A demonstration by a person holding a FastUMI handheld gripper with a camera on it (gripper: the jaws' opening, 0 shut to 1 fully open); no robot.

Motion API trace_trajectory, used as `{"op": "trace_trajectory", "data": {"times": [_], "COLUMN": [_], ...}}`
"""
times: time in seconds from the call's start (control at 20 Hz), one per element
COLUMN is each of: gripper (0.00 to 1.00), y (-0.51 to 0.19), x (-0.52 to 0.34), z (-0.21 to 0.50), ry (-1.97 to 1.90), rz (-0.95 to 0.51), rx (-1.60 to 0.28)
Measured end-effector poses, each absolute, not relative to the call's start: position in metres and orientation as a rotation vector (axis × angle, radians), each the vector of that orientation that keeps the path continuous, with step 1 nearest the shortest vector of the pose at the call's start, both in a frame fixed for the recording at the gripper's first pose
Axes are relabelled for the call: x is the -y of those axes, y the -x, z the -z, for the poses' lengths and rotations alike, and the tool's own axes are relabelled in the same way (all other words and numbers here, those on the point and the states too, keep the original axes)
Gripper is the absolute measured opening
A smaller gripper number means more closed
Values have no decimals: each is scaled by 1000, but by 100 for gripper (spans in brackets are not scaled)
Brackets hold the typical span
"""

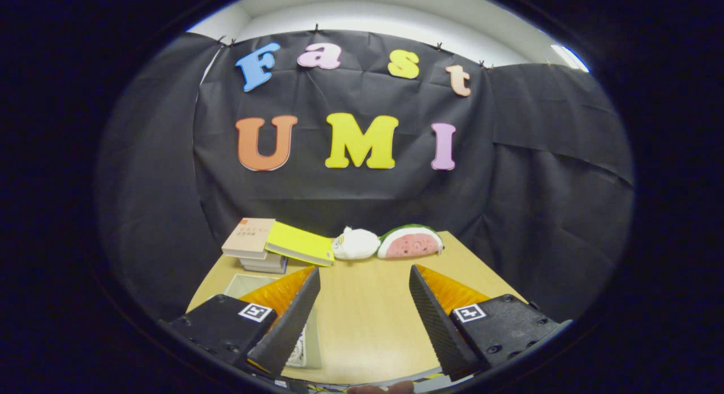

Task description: Open the storage box then place both shoes into the box .Put the left shoe in first, then the right shoe, with the right side of both shoes facing outward in a uniform manner.

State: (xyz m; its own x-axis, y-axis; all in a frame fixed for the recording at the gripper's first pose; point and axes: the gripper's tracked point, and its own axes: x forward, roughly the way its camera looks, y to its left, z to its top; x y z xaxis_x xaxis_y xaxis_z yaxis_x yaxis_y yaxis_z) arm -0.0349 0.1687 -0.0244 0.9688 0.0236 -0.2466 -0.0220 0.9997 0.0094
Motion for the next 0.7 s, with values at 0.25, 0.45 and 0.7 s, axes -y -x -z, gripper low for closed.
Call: {"op": "trace_trajectory", "data": {"times": [0.25, 0.45, 0.7], "gripper": [100, 100, 100], "y": [57, 70, 74], "x": [-140, -124, -120], "z": [20, 24, 24], "ry": [-33, -58, -51], "rz": [18, 38, 43], "rx": [-189, -184, -209]}}
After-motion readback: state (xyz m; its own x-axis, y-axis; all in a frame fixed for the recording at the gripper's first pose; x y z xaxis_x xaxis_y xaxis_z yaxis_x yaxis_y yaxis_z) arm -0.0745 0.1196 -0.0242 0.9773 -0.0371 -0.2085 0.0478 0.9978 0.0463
